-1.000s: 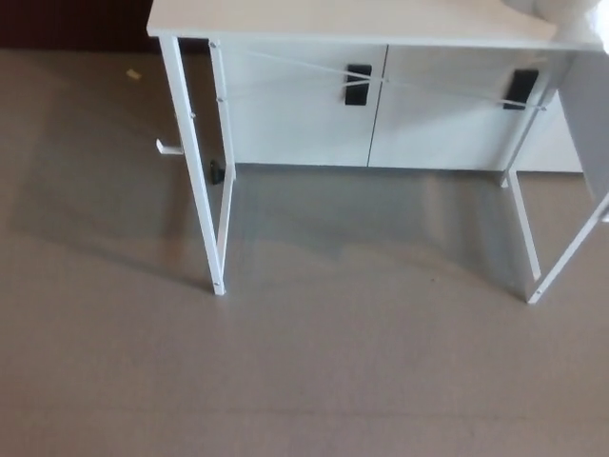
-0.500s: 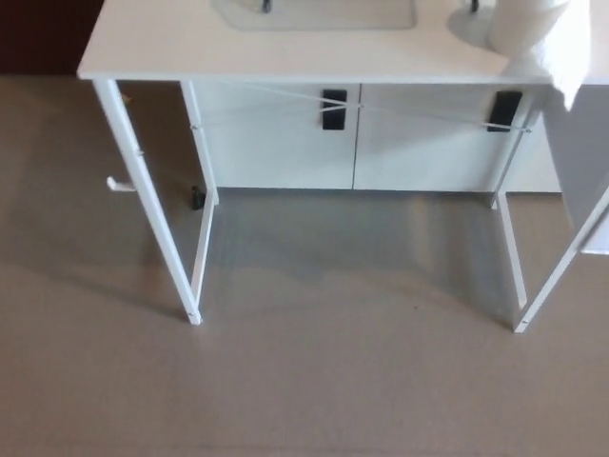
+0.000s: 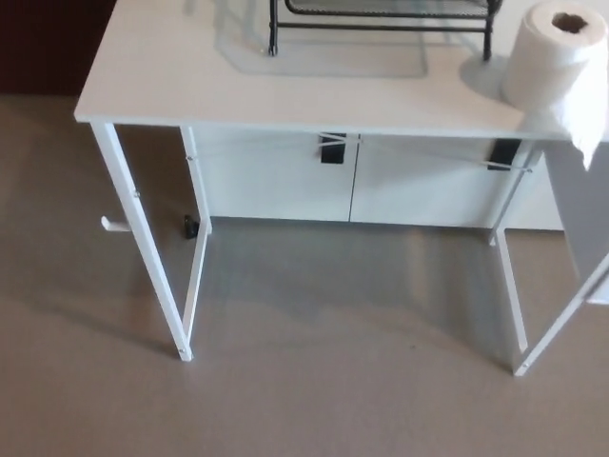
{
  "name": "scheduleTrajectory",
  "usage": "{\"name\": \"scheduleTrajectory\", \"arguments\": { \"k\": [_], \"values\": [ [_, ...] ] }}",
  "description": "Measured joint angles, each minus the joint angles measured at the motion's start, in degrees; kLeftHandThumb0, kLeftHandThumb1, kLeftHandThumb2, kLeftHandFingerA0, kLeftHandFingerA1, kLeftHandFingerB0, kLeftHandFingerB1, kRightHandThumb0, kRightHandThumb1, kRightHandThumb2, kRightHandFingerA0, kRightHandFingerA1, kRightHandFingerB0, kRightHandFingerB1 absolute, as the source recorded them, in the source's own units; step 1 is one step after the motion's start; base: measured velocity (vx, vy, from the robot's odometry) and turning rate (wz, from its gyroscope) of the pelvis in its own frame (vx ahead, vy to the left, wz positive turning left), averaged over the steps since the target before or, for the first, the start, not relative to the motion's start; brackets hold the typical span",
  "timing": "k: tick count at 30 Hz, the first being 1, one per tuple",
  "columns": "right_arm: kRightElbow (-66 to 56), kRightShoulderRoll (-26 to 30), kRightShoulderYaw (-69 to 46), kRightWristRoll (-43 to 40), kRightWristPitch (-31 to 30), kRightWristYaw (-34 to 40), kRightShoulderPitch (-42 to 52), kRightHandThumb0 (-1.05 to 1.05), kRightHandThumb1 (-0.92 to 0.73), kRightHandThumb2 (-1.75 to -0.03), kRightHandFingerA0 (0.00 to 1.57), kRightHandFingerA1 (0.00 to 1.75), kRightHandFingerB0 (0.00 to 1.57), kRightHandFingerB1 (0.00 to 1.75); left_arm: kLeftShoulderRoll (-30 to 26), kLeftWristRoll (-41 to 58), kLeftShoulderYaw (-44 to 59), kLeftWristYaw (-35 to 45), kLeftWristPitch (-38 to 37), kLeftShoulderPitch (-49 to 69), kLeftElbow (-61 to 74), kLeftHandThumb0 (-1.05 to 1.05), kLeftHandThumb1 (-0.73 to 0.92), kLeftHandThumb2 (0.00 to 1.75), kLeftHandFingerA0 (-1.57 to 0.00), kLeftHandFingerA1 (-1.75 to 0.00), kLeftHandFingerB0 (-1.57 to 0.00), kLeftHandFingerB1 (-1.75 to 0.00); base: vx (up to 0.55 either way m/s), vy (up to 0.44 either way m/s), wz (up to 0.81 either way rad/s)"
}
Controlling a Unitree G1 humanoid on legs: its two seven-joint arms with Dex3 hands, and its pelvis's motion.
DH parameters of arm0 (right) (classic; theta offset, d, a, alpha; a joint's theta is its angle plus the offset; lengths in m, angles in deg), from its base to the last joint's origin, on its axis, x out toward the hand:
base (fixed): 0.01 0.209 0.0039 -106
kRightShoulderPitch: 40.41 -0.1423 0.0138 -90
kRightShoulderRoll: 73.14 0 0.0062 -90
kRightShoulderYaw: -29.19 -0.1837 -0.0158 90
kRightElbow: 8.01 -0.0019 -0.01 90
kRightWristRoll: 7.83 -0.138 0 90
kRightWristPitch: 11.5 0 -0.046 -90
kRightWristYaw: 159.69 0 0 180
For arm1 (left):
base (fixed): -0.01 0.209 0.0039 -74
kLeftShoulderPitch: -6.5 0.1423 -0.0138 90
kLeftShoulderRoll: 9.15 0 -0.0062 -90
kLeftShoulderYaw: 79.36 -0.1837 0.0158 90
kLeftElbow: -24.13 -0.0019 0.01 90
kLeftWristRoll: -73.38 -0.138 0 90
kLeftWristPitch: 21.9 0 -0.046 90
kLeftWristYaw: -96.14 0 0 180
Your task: The robot walks towards a desk on which a file tray is kept in the middle and a toilet paper roll is kept on its right. The robot uses its right hand to hook on finger in the gap of the roll and grabs it, lifts it and places it on the tray.
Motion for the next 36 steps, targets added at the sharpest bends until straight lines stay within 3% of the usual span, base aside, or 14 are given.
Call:
{"name": "scheduleTrajectory", "arguments": {
  "k": [15, 36],
  "values": [
    [0.3, 0.2, -0.1, 0.0, -0.1, -0.1, -0.1, -0.51, -0.52, -0.85, 0.28, 0.54, 0.02, 0.25, 0.1, 0.0, -0.1, 0.0, -0.2, -0.5, 0.1, -0.45, 0.82, 0.63, -0.41, -0.5, -0.34, -0.39, 0.29, -0.163, 0.12],
    [1.1, -0.6, 0.2, 0.0, -0.8, -0.7, 0.9, -0.51, -0.52, -0.85, 0.28, 0.54, 0.02, 0.25, -1.1, 0.0, -0.1, 0.0, -0.2, -1.0, 0.3, -0.45, 0.82, 0.63, -0.41, -0.5, -0.34, -0.39, 0.31, 0.081, -0.09]
  ]
}}
